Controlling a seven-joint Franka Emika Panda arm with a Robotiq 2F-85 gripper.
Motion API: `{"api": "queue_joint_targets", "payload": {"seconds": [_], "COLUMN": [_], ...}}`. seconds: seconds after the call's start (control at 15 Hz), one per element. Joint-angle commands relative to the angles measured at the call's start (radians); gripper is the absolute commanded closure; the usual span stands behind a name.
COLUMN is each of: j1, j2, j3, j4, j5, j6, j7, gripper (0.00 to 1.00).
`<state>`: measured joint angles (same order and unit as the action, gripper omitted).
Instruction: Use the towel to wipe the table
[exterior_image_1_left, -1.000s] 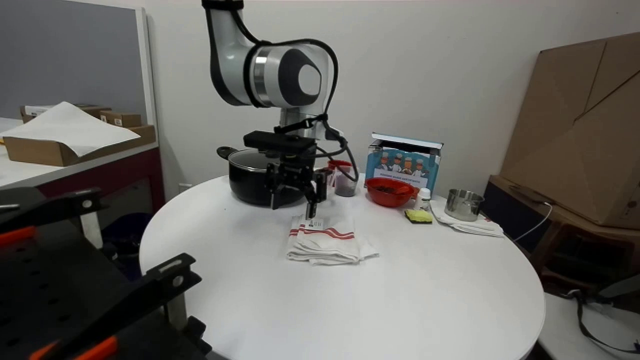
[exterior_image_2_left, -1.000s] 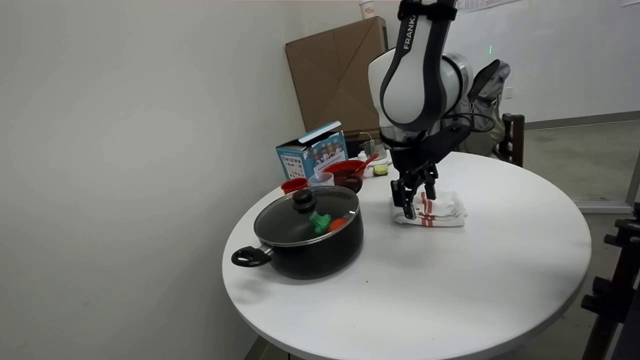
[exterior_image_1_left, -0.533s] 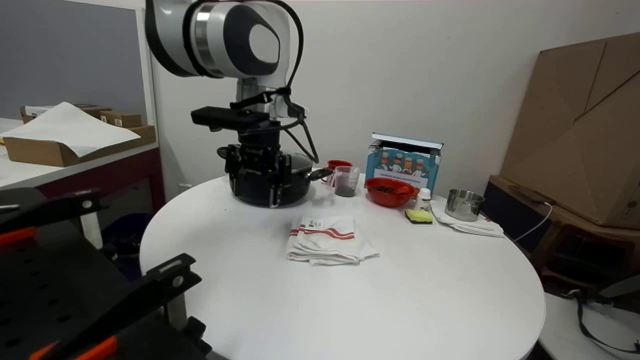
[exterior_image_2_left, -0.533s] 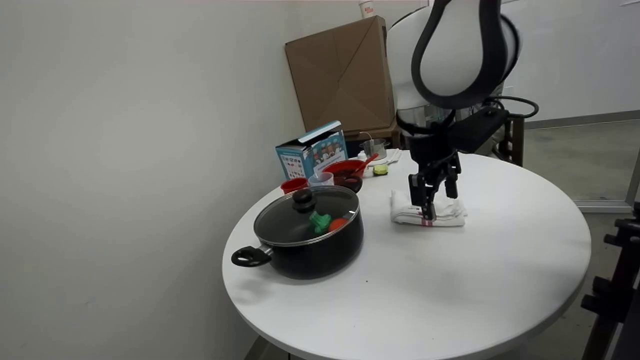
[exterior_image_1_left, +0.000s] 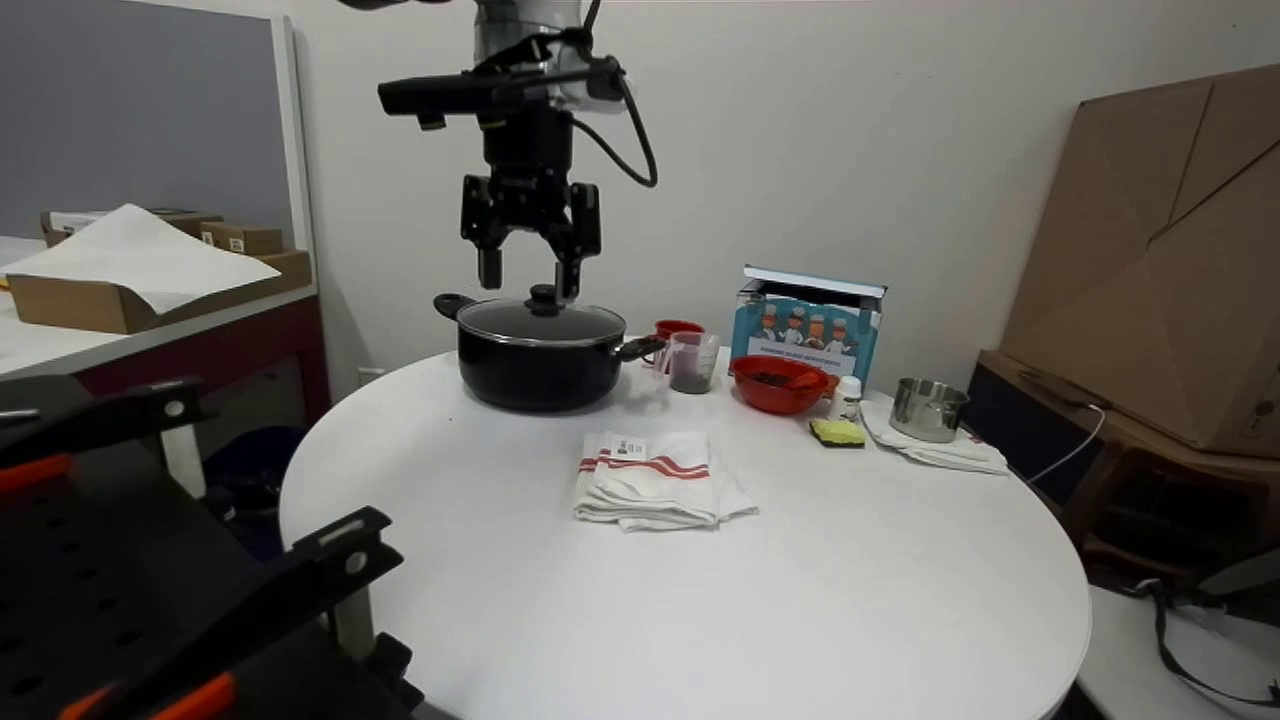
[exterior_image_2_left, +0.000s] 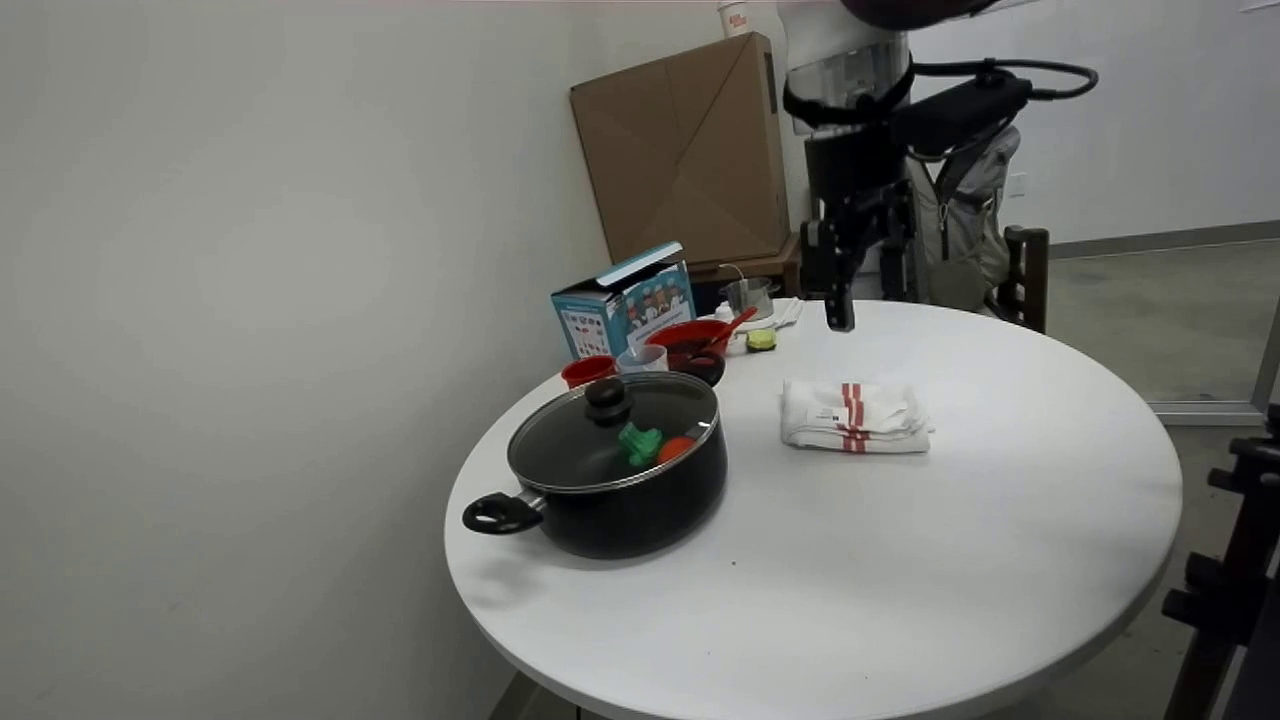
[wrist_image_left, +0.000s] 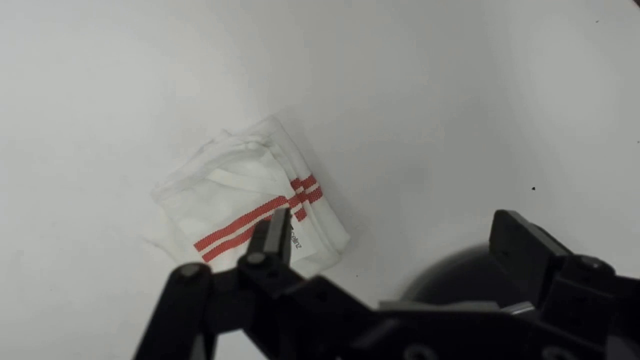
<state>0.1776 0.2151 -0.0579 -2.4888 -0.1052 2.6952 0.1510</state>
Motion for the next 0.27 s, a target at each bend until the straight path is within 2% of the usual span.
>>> {"api": "queue_joint_targets", "payload": {"seconds": [0.0,0.2], "j1": [-0.031,-0.033], "j2": [-0.021,-0.036], "j3": [0.028,0.032], "j4": [0.001,-0.003], "j5": [-0.010,-0.010], "j6": [-0.020,-0.030], "j7": [0.007,0.006], "gripper": [0.00,0.00]}}
